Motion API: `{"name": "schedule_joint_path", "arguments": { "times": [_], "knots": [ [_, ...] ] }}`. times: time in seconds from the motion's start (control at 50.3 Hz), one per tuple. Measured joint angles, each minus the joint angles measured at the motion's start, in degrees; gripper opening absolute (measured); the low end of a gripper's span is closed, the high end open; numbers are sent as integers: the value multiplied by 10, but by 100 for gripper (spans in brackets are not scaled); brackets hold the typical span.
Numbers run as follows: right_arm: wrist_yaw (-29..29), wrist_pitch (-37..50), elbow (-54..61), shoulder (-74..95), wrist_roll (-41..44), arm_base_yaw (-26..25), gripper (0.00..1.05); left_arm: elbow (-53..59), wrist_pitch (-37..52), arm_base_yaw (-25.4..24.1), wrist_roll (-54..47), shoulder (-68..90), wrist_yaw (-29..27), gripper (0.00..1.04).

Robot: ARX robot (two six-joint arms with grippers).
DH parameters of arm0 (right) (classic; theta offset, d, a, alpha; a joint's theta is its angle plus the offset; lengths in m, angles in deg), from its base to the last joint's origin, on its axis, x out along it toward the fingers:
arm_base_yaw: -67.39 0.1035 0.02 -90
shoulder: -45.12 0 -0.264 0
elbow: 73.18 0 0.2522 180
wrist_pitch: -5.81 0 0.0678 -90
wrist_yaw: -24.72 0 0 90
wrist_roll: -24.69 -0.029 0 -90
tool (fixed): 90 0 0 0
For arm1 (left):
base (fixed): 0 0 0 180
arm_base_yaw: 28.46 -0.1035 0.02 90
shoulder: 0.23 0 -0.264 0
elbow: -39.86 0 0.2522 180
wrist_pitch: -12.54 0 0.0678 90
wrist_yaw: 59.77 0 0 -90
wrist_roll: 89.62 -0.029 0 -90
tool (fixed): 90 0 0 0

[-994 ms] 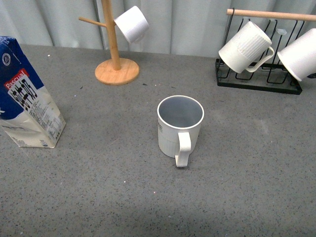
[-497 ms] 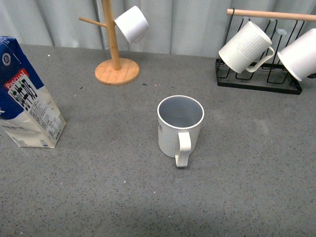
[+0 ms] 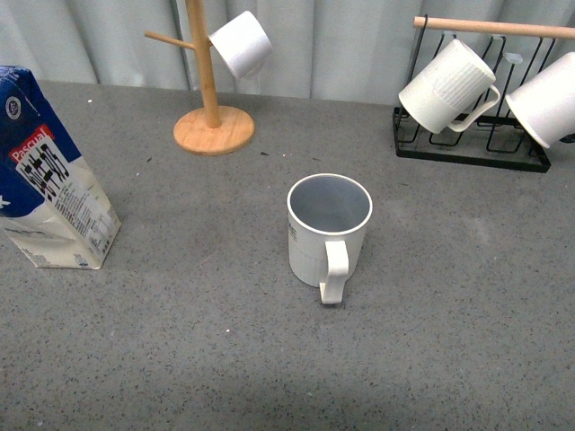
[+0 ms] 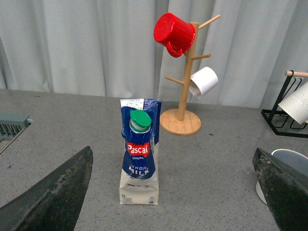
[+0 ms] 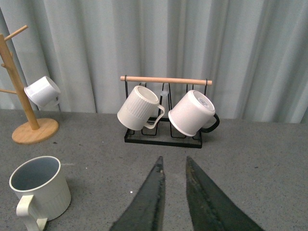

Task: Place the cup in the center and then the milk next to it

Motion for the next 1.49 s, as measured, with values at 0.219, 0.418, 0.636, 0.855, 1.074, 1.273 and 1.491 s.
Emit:
{"name": "schedule_joint_path", "arguments": {
  "times": [0.219,0.418,0.636,0.855,1.074,1.273,1.491],
  "knots": [
    [0,0,0,0,0,0,48,0,0,0,0,0,0,98],
    [0,0,0,0,0,0,80,0,0,0,0,0,0,98],
    [0,0,0,0,0,0,95,0,0,0,0,0,0,98],
    [0,0,0,0,0,0,95,-20,-73,-18,33,82,-25,98],
    [0,0,0,0,0,0,95,-26,8,-78,52,176,44,98],
    [0,0,0,0,0,0,95,-31,167,-87,49,365,50,98],
    [0,0,0,0,0,0,95,-59,245,-81,31,551,84,98]
  ]
}}
